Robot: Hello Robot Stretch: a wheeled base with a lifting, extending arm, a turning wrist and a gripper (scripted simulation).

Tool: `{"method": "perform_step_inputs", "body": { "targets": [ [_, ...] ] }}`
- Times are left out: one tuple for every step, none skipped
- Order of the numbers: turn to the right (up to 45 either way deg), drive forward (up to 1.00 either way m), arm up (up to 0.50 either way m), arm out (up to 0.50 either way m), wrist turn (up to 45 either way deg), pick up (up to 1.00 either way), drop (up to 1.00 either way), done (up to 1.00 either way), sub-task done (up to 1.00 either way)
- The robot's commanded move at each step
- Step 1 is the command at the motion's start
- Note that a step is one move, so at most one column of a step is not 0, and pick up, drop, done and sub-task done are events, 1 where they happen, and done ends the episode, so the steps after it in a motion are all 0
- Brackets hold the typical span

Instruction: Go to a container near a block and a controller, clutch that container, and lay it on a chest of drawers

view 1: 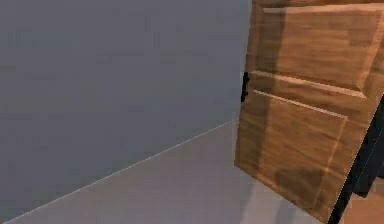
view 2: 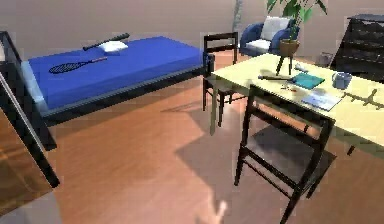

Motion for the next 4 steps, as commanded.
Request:
{"method": "perform_step_inputs", "body": {
  "targets": [
    [0.0,1.00,0.00,0.00,0.0,0.00,0.00,0.00,0.00],
    [3.0,0.00,0.00,0.00,0.0,0.00,0.00,0.00,0.00],
    [0.0,0.80,0.00,0.00,0.0,0.00,0.00,0.00,0.00],
    [45.0,0.00,0.00,0.00,0.0,0.00,0.00,0.00,0.00]
  ]
}}
